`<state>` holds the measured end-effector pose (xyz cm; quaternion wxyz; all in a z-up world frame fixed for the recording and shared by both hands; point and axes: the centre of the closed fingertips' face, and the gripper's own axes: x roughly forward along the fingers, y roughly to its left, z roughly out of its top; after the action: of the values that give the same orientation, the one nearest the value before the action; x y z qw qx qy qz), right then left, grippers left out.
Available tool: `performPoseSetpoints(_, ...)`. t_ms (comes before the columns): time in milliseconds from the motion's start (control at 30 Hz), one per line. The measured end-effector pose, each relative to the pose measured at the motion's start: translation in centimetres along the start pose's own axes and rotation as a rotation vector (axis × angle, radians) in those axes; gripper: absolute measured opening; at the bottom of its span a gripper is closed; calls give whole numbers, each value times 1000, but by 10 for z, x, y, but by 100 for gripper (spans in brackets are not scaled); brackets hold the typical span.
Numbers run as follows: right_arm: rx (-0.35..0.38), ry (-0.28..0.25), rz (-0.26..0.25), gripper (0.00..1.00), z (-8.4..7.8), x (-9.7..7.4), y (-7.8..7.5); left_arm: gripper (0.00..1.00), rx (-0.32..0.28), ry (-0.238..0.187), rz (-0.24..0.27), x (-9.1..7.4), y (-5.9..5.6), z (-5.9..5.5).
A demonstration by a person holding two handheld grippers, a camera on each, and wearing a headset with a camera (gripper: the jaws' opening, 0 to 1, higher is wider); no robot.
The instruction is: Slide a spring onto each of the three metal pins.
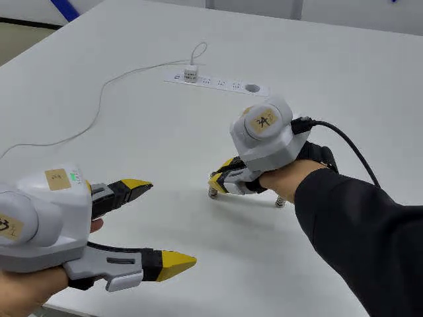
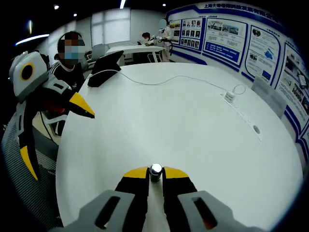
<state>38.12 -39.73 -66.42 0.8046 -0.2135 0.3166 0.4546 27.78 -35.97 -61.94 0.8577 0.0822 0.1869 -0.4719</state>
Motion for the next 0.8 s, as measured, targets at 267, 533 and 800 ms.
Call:
performPoseSetpoints(267, 1, 1, -4, 13, 0, -2, 0, 83, 2, 0, -2, 0, 0, 1)
performPoseSetpoints(533, -13, -23, -27, 17, 7, -13, 0, 83, 9, -3, -11, 3, -2, 3)
performPoseSetpoints(800, -4, -66, -50, 19, 11, -33, -1, 83, 17, -10, -15, 5, -3, 7)
